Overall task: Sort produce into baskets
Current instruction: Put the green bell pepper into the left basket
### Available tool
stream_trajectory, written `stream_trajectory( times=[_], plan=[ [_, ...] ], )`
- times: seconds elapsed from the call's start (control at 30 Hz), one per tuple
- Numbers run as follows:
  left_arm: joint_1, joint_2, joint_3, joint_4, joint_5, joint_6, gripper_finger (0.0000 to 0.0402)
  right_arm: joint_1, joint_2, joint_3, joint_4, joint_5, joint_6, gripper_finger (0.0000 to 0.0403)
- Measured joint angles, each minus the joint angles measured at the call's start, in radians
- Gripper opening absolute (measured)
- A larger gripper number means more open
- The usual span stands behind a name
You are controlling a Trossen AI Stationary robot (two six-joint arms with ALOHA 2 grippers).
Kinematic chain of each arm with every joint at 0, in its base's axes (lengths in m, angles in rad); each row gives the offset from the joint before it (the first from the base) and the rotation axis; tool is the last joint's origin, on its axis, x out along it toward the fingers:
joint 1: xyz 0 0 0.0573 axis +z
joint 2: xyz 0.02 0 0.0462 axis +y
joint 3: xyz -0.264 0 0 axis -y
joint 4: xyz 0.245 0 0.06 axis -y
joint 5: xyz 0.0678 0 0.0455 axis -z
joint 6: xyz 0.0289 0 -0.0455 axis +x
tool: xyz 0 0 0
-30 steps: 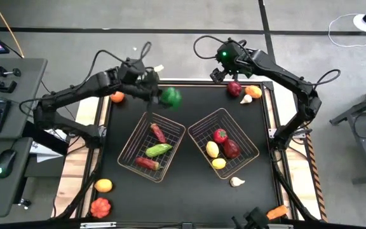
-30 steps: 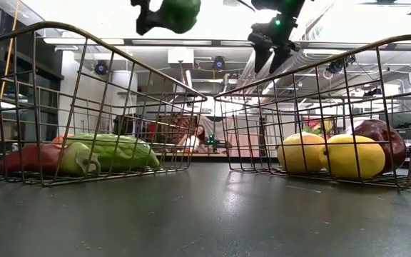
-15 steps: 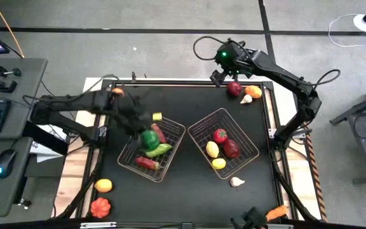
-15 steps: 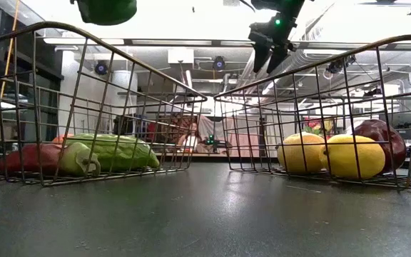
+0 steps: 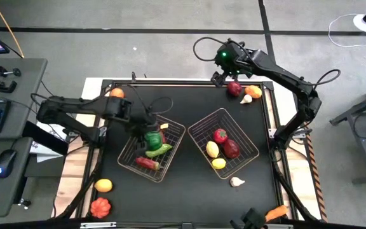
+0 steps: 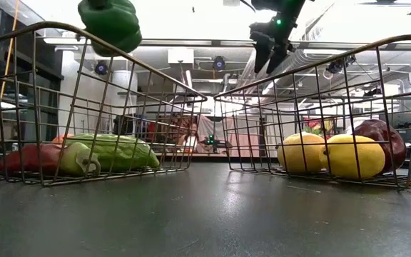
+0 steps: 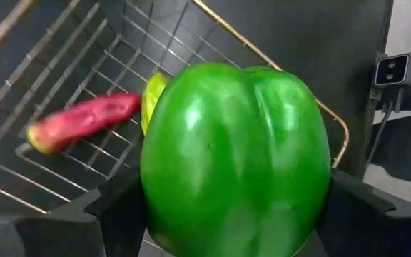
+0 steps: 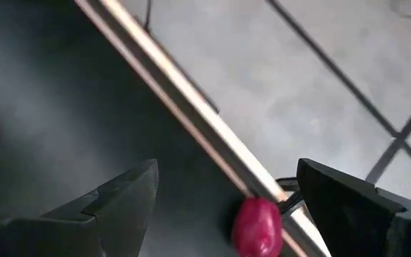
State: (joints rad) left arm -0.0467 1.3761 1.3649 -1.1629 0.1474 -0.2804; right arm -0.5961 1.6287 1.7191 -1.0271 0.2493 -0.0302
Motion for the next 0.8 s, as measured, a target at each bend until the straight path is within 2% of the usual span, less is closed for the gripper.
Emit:
stream_trajectory(
  times=[0.1, 0.23, 0.47, 0.6, 0.8],
  plan=[
    [0.058, -0.007, 0.0, 0.053, -0.012, 0.084, 0.0301, 0.0, -0.005, 0.0, -0.035, -0.054, -0.016, 0.0329],
    [0.157, 0.024, 0.001, 0.254, -0.027, 0.25, 0.0301, -0.001, -0.038, 0.0, -0.077, -0.113, -0.023, 0.0329],
    [0.241, 0.212, 0.001, 0.622, -0.003, 0.503, 0.0301, -0.001, -0.143, 0.0, -0.146, -0.111, 0.047, 0.0329],
    [0.245, 0.332, 0.011, 0.775, -0.002, 0.518, 0.0301, -0.001, -0.2, 0.0, -0.149, -0.107, 0.1, 0.0329],
    [0.22, 0.457, 0.106, 0.841, 0.0, 0.511, 0.0301, -0.001, -0.244, 0.0, -0.168, -0.092, 0.174, 0.0329]
  ],
)
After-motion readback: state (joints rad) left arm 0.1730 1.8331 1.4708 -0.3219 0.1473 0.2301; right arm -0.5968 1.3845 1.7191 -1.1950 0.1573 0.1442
